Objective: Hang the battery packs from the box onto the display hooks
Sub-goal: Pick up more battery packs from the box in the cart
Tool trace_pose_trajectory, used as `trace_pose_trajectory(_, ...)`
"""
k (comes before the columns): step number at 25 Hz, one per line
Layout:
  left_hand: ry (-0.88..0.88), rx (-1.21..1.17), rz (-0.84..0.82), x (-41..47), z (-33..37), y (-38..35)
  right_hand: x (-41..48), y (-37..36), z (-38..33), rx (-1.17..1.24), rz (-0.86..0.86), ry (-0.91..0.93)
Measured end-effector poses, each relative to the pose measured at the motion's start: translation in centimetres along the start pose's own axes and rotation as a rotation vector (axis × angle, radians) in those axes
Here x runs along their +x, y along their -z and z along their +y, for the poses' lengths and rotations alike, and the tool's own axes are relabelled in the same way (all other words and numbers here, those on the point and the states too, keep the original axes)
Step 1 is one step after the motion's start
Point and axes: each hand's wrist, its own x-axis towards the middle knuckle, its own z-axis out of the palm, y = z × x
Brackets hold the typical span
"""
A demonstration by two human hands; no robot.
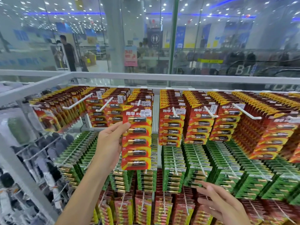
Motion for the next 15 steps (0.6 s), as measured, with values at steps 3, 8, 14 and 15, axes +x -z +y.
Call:
trace_pose_trajectory(3, 0.023, 0.031, -0.007, 2.4, 0.0, -0.7, 0.3, 0.2, 0.2, 0.007, 0.016, -0.002)
trace_pose_trajectory(8, 0.000, 0.107, -0.013, 6.1, -0.3, -1.2, 0.1, 0.2, 0.3, 0.015, 0.069, 0.040)
trace_pose_trajectory(14, -0.117, 0.161, 0.044, 5.5, -2.7, -0.8, -1.2, 0.5, 1.4, 0.019, 0.150, 0.102)
trace_pose_trajectory(15, -0.126, 0.184, 0.053, 5.3, -3.5, -0.6, -1.5, 0.5, 1.8, 0.016, 0.161, 0.109)
